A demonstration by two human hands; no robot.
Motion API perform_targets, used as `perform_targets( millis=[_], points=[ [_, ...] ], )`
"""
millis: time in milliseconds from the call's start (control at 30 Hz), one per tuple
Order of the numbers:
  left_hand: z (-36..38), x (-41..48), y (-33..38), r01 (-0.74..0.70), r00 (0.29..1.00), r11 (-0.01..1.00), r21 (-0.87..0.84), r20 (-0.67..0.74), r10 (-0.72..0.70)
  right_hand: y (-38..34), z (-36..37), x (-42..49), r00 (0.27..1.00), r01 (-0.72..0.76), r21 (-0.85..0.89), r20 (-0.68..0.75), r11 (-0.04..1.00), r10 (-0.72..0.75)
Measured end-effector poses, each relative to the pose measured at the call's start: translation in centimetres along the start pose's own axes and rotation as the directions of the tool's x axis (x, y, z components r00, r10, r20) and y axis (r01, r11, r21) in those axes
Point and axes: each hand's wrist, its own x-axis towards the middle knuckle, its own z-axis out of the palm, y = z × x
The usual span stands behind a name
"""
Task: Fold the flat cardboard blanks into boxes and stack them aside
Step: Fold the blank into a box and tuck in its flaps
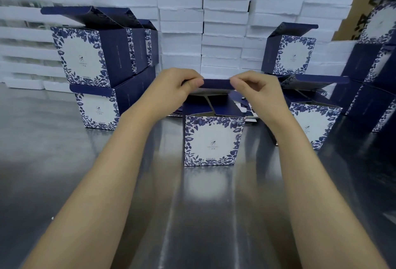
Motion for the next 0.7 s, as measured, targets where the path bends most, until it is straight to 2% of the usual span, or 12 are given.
perform_targets(
  millis=[133,267,400,567,700],
  points=[
    [0.5,-0.1,0.4,-0.015,1.000,0.999,0.047,-0.025,0.016,-0.3,0.0,0.1,0.995,0.046,-0.070,-0.088,0.996,-0.052],
    [1.1,0.1,0.7,0.050,0.987,0.976,0.213,-0.159,-0.015,-1.2,0.5,0.0,0.997,0.068,-0.099,-0.042,0.993,-0.072],
    [1.5,0.2,0.8,-0.023,0.970,0.996,0.081,-0.240,0.042,-1.7,0.1,-0.1,0.999,0.040,-0.084,0.034,0.996,-0.037],
    [1.9,0.4,1.0,-0.073,0.968,0.985,0.156,-0.225,0.107,-2.0,0.7,0.0,0.992,0.118,-0.157,0.054,0.981,-0.110],
    [1.4,0.1,1.3,-0.036,0.973,0.998,-0.053,-0.229,0.023,-1.9,0.6,0.1,0.991,0.129,-0.121,0.053,0.984,-0.124]
  ],
)
